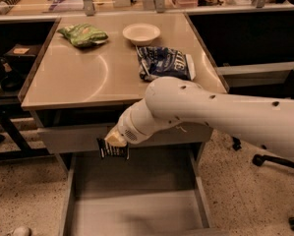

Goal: Pick rxbar chocolate from middle drawer and place on counter

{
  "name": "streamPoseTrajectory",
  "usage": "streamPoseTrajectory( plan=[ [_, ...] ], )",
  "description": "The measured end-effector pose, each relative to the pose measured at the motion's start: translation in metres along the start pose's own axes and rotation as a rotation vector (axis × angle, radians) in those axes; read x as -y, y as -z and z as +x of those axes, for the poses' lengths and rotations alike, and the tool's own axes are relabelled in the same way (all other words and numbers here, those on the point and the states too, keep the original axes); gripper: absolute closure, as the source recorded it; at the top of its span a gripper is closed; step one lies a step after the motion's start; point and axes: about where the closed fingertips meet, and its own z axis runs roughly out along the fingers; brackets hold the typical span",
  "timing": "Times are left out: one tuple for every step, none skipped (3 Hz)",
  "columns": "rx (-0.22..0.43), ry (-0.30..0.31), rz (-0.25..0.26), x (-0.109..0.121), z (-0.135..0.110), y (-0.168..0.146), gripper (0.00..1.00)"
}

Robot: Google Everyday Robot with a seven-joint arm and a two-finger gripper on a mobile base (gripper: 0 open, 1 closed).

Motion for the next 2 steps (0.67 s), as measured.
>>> streamPoseTrajectory(
  plan=[
    [0.007, 0.014, 0.059, 0.013, -0.028, 0.027, 1.00],
    [0.002, 0.056, 0.107, 0.023, -0.061, 0.054, 1.00]
  ],
)
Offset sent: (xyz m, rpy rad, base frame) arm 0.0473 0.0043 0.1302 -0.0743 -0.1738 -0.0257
